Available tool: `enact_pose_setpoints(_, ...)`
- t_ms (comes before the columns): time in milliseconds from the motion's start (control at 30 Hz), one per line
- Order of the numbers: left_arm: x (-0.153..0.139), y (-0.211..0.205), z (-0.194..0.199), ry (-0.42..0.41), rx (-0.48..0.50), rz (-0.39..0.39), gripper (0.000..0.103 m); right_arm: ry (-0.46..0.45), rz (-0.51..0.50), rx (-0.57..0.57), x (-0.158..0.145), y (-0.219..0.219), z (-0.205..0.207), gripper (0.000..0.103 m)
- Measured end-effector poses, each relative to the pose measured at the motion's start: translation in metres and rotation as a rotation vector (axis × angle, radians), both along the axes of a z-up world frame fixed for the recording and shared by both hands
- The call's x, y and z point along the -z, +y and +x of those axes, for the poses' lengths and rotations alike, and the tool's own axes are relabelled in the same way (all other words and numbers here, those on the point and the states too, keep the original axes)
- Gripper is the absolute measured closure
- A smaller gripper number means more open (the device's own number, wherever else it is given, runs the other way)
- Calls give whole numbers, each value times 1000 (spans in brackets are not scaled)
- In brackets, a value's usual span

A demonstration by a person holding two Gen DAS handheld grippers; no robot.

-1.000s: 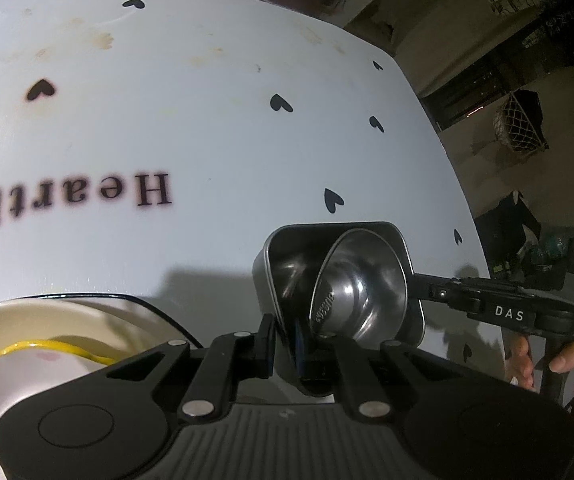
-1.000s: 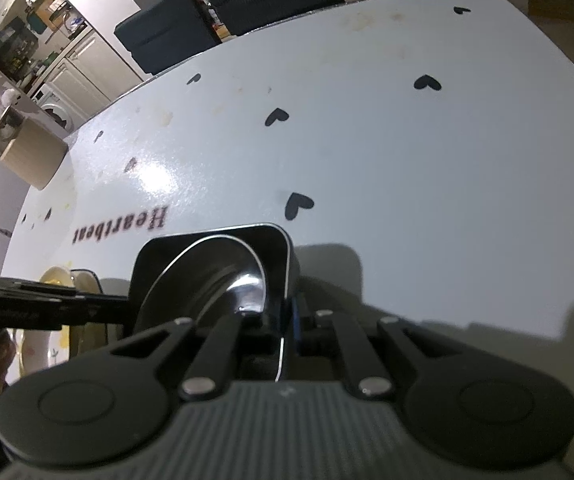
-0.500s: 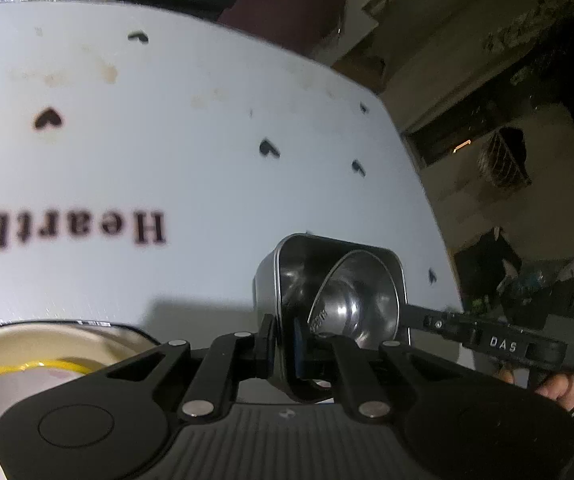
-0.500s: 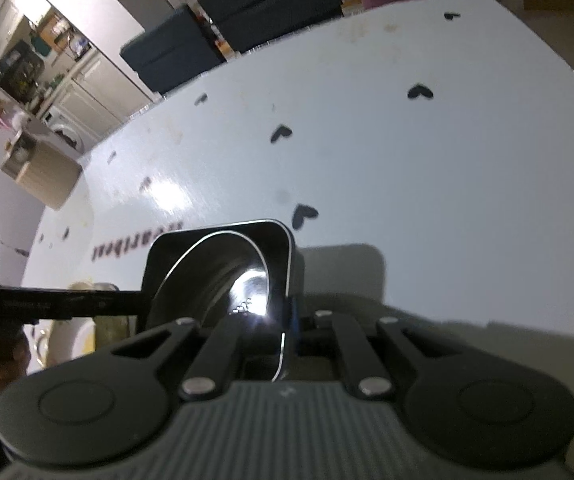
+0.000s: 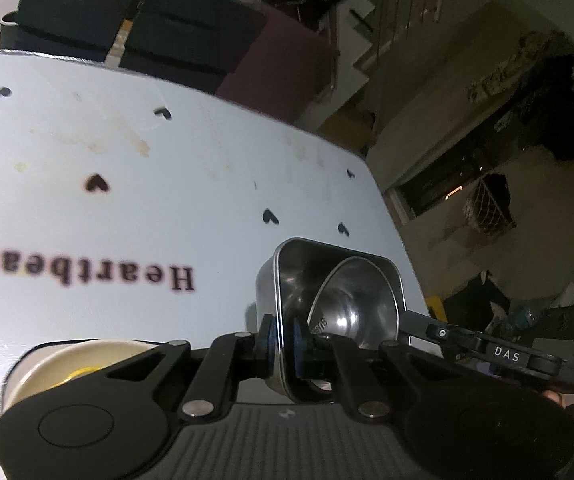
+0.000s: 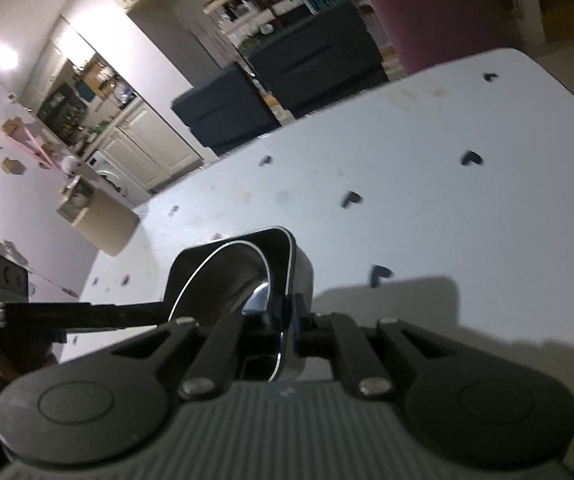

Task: Organize plates and bowls
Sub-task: 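Lift the steel tray with both grippers and carry it over the cream bowls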

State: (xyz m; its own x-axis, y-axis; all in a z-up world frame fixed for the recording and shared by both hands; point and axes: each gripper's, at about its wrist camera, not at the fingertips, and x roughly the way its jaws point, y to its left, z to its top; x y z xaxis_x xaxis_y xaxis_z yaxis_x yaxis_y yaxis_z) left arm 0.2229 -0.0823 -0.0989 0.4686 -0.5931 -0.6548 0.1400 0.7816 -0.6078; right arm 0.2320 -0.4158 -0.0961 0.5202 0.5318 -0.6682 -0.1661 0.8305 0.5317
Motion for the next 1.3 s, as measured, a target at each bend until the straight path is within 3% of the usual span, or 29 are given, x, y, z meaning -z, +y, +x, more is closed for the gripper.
enact_pose_setpoints(300,-25,52,-35,-53,-91,-32,94,-80,64,-50,-26,47,-5,96)
enact_pose_setpoints(767,-43,110,-92,-114,-165,-97,94,-136,124,-99,-37,96,-15,96)
enact_pose_setpoints(1067,-28,127,-105,-70,-174,-103,94,-113,145,-119,-34,97,-30,96)
enact_pose_setpoints(1300,-7,131,-108,-3,-156,-82,94,-44,125,-123,-22,97,-35,96)
